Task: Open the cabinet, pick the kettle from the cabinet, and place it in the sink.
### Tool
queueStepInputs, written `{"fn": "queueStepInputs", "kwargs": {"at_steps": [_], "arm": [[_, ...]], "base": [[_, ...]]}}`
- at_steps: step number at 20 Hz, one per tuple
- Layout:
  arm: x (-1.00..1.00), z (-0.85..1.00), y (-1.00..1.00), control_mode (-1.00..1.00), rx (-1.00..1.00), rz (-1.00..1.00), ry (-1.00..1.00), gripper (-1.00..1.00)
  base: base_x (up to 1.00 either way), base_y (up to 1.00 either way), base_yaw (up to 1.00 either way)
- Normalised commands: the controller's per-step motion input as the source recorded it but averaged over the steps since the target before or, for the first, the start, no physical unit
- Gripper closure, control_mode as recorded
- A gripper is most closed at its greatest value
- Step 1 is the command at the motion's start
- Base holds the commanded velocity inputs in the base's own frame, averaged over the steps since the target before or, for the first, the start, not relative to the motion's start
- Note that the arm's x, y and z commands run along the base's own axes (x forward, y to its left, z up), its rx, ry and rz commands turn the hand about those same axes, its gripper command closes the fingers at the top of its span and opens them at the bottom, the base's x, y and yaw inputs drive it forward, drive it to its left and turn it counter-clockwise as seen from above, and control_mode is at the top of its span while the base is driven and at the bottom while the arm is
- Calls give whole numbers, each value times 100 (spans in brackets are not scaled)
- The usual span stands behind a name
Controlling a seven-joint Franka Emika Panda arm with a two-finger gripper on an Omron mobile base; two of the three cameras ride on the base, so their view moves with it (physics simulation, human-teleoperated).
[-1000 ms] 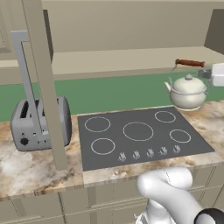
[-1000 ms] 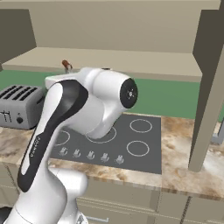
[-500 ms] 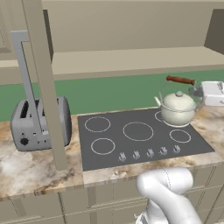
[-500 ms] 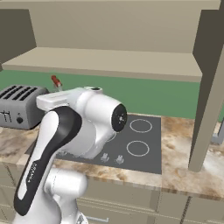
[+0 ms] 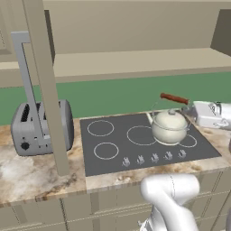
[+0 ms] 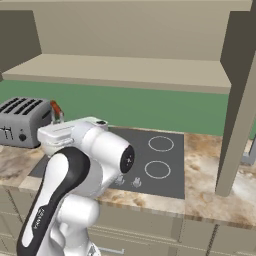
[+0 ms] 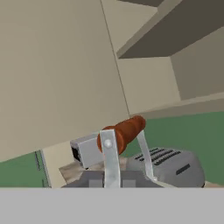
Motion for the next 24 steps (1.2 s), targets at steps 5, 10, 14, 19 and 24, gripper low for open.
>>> {"fn": "queueStepInputs", "kwargs": {"at_steps": [5,10,14,19,24], "arm": [[0,-34,14,-100,6,6,0,100],[0,-26,14,-100,1,2,0,100],[0,-25,18,-100,0,0,0,100],[0,-21,16,-100,0,0,0,100],[0,-3,3,-100,1,0,1,100]], "base": [[0,0,0],[0,0,0],[0,0,0],[0,0,0],[0,0,0]]}}
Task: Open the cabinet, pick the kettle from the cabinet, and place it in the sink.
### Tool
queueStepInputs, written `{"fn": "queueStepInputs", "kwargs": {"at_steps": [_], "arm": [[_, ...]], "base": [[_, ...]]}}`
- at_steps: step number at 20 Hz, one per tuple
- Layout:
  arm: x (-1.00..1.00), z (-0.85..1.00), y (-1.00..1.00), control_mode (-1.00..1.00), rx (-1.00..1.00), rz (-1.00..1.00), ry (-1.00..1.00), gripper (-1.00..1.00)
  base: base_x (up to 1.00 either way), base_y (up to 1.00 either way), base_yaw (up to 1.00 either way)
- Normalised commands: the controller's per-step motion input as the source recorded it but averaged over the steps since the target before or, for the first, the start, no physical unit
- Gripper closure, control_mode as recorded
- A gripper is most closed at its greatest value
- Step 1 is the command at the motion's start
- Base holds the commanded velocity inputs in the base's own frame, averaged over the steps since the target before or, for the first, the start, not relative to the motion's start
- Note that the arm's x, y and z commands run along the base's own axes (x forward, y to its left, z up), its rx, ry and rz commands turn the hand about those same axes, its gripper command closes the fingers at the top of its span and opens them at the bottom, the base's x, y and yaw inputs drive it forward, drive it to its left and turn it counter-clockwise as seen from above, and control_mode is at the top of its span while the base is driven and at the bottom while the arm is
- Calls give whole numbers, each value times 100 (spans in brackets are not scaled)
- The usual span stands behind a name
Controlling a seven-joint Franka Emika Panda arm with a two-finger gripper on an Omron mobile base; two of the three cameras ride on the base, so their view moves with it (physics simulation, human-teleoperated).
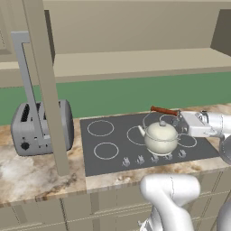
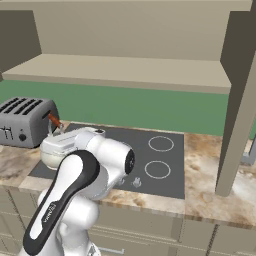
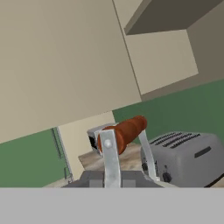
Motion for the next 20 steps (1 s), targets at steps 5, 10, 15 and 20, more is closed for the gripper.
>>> {"fn": "queueStepInputs", "kwargs": {"at_steps": [5,10,15,20], "arm": [[0,0,0,-100,0,0,0,100],[0,0,0,-100,0,0,0,100],[0,0,0,-100,0,0,0,100],[0,0,0,-100,0,0,0,100]], "base": [[0,0,0],[0,0,0],[0,0,0],[0,0,0]]}}
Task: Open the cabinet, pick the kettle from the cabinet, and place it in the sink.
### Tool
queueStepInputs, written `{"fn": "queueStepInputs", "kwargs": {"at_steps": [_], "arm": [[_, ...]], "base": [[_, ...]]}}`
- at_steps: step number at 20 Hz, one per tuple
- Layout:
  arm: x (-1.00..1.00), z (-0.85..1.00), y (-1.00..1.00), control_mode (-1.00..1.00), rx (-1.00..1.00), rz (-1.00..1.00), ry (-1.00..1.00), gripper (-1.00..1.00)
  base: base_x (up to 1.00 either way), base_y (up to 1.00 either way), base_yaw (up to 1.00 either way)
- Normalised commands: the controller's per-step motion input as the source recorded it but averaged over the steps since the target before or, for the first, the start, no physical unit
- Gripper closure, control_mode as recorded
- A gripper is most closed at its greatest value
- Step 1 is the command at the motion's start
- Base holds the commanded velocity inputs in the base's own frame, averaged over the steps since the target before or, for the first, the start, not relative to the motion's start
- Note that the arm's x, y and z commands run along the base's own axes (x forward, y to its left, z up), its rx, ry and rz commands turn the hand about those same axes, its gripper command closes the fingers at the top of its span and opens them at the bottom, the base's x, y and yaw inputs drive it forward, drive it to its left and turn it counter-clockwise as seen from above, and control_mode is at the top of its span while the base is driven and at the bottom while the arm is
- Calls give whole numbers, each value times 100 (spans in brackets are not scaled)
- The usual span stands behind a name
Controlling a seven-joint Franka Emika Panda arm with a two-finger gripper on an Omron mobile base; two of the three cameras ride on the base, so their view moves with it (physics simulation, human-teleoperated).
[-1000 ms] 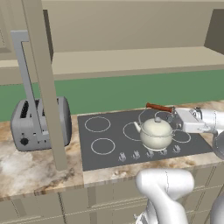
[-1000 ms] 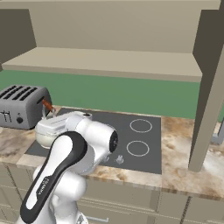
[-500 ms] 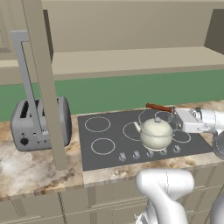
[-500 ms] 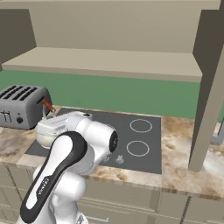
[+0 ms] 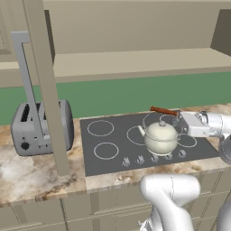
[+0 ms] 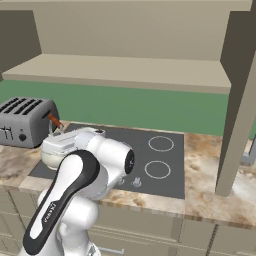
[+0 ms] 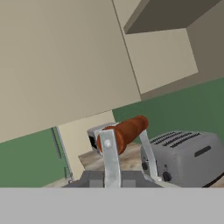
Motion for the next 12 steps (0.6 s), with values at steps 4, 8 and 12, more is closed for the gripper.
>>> {"fn": "queueStepInputs", "kwargs": {"at_steps": [4,8,12], "arm": [[0,0,0,-100,0,0,0,100],[0,0,0,100,0,0,0,100],[0,0,0,100,0,0,0,100]], "base": [[0,0,0],[0,0,0],[0,0,0]]}}
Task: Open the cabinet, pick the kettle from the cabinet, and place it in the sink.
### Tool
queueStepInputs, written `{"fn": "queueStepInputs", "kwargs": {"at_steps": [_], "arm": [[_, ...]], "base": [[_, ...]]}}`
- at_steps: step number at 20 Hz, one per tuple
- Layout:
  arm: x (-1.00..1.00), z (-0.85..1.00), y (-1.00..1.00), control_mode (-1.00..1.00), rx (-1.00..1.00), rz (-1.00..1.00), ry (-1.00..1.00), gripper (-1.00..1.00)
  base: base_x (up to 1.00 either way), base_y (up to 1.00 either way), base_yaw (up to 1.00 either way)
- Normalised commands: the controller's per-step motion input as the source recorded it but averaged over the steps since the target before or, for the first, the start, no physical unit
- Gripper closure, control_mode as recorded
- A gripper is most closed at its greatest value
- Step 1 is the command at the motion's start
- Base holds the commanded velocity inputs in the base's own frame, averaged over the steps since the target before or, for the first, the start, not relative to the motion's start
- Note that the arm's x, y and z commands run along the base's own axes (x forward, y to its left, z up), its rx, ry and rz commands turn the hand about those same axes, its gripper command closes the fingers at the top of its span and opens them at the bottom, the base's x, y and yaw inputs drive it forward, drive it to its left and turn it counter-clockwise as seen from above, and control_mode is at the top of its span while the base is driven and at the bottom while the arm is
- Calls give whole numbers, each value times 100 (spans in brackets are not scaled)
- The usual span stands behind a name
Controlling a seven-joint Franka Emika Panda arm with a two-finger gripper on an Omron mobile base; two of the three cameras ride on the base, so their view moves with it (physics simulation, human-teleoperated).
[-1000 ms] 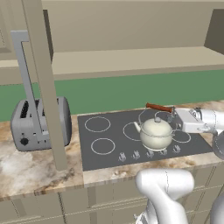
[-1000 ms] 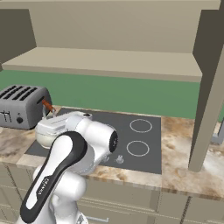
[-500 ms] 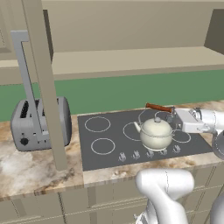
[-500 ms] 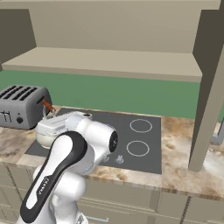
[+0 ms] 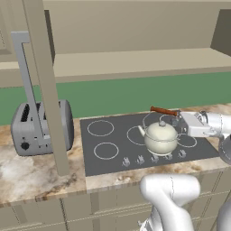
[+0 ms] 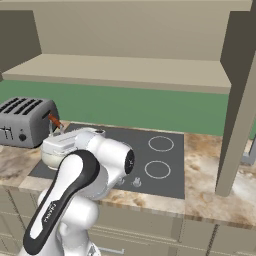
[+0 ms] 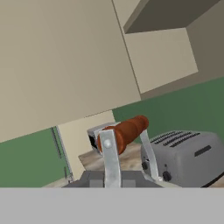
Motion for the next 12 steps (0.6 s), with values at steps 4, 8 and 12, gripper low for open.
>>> {"fn": "queueStepInputs", "kwargs": {"at_steps": [4,8,12], "arm": [[0,0,0,100,0,0,0,100],[0,0,0,100,0,0,0,100],[0,0,0,100,0,0,0,100]], "base": [[0,0,0],[-1,0,1],[-24,-1,1]]}}
